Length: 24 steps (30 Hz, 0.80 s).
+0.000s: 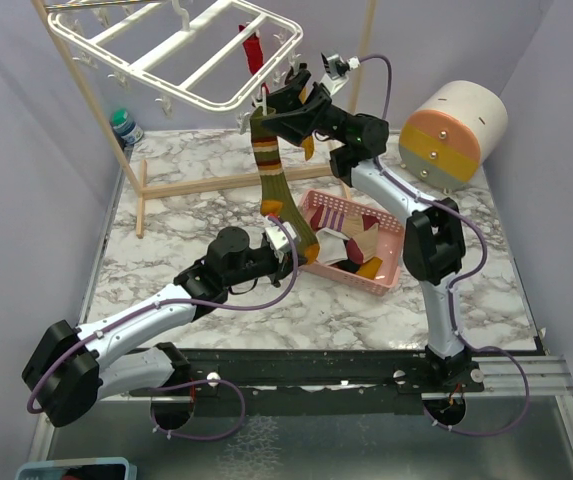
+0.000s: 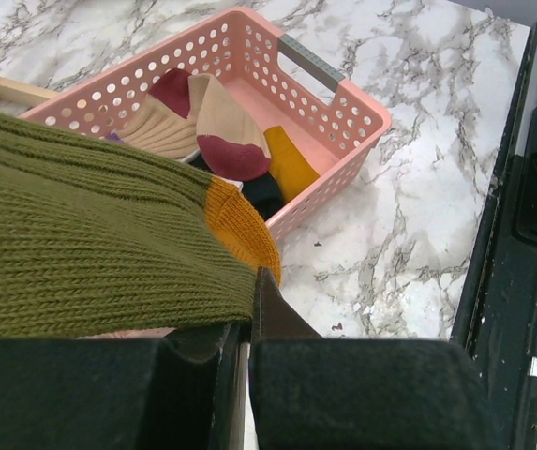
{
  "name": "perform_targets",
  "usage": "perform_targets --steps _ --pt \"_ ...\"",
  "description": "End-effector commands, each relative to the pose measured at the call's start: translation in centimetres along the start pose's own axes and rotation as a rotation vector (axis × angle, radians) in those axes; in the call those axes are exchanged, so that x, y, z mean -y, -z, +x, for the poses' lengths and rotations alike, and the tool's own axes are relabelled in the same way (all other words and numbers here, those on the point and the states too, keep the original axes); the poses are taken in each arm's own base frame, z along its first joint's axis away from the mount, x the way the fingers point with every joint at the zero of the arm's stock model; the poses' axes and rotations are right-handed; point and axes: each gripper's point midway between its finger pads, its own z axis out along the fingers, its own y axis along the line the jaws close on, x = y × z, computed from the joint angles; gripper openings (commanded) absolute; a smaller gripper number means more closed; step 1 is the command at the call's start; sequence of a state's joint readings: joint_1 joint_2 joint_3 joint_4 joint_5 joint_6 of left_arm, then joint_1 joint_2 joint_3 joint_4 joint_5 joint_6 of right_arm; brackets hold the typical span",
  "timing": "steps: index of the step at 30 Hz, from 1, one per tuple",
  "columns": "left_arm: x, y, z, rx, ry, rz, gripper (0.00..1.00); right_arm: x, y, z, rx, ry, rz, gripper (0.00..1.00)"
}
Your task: Remove the socks clipped to the hanger
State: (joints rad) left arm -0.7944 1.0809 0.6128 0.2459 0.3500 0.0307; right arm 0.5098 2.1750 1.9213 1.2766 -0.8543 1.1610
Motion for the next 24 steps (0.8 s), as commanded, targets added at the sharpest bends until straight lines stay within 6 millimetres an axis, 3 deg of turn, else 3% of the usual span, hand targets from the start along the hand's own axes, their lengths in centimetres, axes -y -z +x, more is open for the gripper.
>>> perform_targets --steps 1,11,24 --pt "0.9 0.1 -0.9 0.022 0.011 0.043 0.0 1.9 0.2 0.1 0.037 -0.006 0.035 0.83" --pt "1.2 0.2 -1.0 0.023 0.016 0.051 0.0 3.2 0.0 0.7 0.06 -0.017 0.063 0.83" --pt "1.2 0.4 -1.1 0.028 0.015 0.052 0.0 3.5 -2.1 0.2 0.069 -0.013 0.028 0.82"
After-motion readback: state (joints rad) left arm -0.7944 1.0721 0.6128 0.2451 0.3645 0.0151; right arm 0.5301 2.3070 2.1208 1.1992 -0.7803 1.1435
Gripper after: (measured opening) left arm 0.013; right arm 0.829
